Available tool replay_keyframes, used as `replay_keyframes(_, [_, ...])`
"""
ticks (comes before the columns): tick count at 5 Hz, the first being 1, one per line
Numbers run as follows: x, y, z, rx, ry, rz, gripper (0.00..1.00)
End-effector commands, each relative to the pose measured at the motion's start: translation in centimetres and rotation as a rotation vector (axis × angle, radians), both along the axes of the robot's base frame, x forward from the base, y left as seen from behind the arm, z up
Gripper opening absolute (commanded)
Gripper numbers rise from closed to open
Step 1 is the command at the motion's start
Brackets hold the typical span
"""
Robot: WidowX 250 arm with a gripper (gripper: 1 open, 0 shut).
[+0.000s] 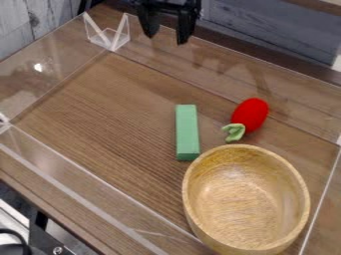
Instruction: Move the red object to the right side of the table
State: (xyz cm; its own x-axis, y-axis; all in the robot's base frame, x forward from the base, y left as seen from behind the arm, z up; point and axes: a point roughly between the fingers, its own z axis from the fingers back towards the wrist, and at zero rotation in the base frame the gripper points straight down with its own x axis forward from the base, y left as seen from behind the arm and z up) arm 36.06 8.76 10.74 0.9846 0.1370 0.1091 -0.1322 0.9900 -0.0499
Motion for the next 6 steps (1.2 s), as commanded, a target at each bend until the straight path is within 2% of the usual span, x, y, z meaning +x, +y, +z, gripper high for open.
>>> replay_keyframes(1, [0.2,-0.1,1.9,0.019,-0.063,-0.014,1.00])
replay_keyframes(2, [0.0,0.2,2.1,0.023,-0.069,-0.031,1.00])
replay_keyframes(3, [0.8,1.5,2.1,0.025,-0.076,-0.052,1.00])
replay_keyframes(4, [1.1,2.4,2.2,0.025,-0.082,-0.073,1.00])
replay_keyframes(6, [-0.7,3.0,3.9,0.032,-0.090,0.048,1.00])
